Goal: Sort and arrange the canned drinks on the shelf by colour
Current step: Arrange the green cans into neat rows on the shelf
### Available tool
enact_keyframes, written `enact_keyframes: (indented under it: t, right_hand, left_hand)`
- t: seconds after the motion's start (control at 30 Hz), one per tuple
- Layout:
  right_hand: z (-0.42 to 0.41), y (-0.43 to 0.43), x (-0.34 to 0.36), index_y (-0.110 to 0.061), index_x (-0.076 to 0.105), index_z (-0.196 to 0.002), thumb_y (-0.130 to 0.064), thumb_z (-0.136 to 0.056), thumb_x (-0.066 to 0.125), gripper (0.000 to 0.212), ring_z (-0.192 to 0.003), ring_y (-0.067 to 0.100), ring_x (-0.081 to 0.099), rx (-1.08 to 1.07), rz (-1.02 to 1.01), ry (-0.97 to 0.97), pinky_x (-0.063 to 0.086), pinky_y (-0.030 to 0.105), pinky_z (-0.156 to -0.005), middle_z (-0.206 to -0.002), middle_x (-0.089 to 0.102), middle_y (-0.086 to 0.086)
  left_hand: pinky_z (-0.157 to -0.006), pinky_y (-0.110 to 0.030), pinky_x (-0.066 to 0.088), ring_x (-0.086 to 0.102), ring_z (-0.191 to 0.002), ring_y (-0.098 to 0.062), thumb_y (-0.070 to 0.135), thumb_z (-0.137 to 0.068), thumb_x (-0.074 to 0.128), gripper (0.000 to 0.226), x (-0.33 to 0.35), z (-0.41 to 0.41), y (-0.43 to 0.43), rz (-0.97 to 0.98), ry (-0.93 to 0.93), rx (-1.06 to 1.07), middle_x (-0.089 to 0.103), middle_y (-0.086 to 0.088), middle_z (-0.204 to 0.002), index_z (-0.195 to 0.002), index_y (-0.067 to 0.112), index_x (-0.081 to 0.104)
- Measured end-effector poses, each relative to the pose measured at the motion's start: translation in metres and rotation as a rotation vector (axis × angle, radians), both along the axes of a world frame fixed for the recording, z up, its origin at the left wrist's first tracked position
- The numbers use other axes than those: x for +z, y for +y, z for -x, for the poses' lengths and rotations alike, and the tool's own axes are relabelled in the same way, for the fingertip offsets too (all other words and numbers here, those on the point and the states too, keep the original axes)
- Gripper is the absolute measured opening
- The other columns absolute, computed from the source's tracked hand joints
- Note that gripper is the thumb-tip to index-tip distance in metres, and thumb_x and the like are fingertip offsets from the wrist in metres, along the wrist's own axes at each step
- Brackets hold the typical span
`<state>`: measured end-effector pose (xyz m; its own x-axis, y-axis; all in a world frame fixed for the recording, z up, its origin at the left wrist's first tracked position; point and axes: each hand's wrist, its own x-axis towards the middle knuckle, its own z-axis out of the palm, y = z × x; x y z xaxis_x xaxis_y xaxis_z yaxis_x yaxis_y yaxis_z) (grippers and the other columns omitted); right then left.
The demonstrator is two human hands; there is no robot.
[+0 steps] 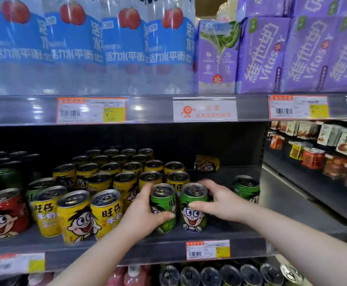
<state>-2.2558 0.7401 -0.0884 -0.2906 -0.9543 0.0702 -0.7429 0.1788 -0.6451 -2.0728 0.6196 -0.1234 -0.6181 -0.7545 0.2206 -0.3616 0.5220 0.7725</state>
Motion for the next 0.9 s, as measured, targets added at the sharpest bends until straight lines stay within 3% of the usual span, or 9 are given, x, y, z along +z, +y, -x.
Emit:
enact_keyframes:
  t: [0.13, 0.23, 0.3, 0.4, 0.53, 0.7, 0.83, 0.9]
  right_hand:
    - [-0.011, 0.002, 0.003, -0.023, 0.035, -0.139, -0.042, -0.081, 0.066, 0.068, -0.111, 0.001, 0.045, 0.046, 0.028, -0.001, 0.037, 0.015, -0.092, -0.132, 0.049, -0.007]
    - [-0.003, 0.005, 0.014, -0.022, 0.030, -0.144, -0.045, -0.082, 0.064, 0.074, -0.114, 0.005, 0.049, 0.058, 0.039, 0.083, 0.038, 0.016, -0.093, -0.133, 0.045, -0.007]
    - [0.014, 0.005, 0.026, -0.024, 0.042, -0.136, -0.041, -0.084, 0.062, 0.059, -0.096, 0.009, 0.059, 0.056, 0.122, 0.072, 0.047, 0.018, -0.084, -0.126, 0.053, -0.004]
    - [0.054, 0.002, 0.050, -0.023, 0.062, -0.104, -0.023, -0.089, 0.060, 0.016, -0.072, 0.006, 0.057, 0.026, 0.305, 0.033, 0.042, 0.006, -0.059, -0.096, 0.063, -0.001]
    - [0.124, -0.007, 0.057, -0.010, 0.066, -0.107, -0.014, -0.091, 0.056, 0.019, -0.091, 0.010, 0.056, -0.005, 0.297, 0.147, 0.037, 0.007, -0.069, -0.096, 0.061, -0.003]
    - [0.183, -0.031, 0.032, -0.011, 0.068, -0.101, -0.013, -0.085, 0.064, 0.016, -0.089, 0.012, 0.058, 0.024, 0.243, 0.164, 0.038, 0.004, -0.068, -0.094, 0.066, 0.003]
    - [0.211, -0.053, 0.013, -0.012, 0.066, -0.106, -0.018, -0.083, 0.068, 0.024, -0.098, 0.020, 0.062, 0.125, 0.173, 0.201, 0.044, 0.026, -0.086, -0.104, 0.068, 0.006]
    - [0.219, -0.065, 0.008, -0.011, 0.062, -0.114, -0.021, -0.084, 0.067, 0.032, -0.103, 0.020, 0.060, 0.166, 0.125, 0.254, 0.042, 0.026, -0.089, -0.113, 0.064, 0.008]
  left_hand:
    - [-0.112, -0.034, 0.026, 0.024, -0.138, -0.019, 0.052, -0.059, 0.080, 0.116, 0.001, 0.001, 0.016, 0.121, 0.017, 0.042, 0.022, -0.003, -0.151, -0.147, 0.027, 0.009]
    - [-0.115, -0.041, 0.018, 0.018, -0.138, -0.022, 0.078, -0.056, 0.053, 0.107, 0.006, 0.006, 0.029, 0.471, -0.064, 0.100, 0.026, -0.005, -0.148, -0.146, 0.028, 0.020]
    - [-0.112, -0.047, 0.018, 0.025, -0.133, -0.026, 0.075, -0.061, 0.042, 0.091, 0.013, 0.017, 0.034, 0.657, -0.063, 0.125, 0.040, -0.008, -0.140, -0.138, 0.026, 0.036]
    - [-0.101, -0.049, 0.038, 0.048, -0.118, -0.029, 0.067, -0.069, 0.046, 0.070, 0.029, 0.047, 0.046, 0.788, 0.002, 0.123, 0.055, -0.006, -0.121, -0.121, 0.021, 0.053]
    - [-0.102, -0.038, 0.041, 0.049, -0.119, -0.024, 0.066, -0.070, 0.054, 0.072, 0.048, 0.110, 0.075, 0.650, -0.087, -0.005, 0.053, -0.004, -0.127, -0.126, 0.021, 0.049]
    - [-0.102, -0.038, 0.041, 0.046, -0.122, -0.025, 0.064, -0.068, 0.066, 0.083, 0.042, 0.184, 0.096, 0.433, -0.365, -0.048, 0.048, -0.004, -0.133, -0.135, 0.024, 0.036]
    - [-0.101, -0.034, 0.043, 0.048, -0.121, -0.023, 0.054, -0.075, 0.066, 0.069, 0.036, 0.189, 0.102, 0.346, -0.385, 0.039, 0.046, -0.001, -0.133, -0.134, 0.029, 0.039]
    - [-0.102, -0.034, 0.042, 0.048, -0.121, -0.023, 0.054, -0.075, 0.065, 0.070, 0.037, 0.180, 0.102, 0.372, -0.402, 0.141, 0.045, -0.001, -0.134, -0.134, 0.028, 0.039]
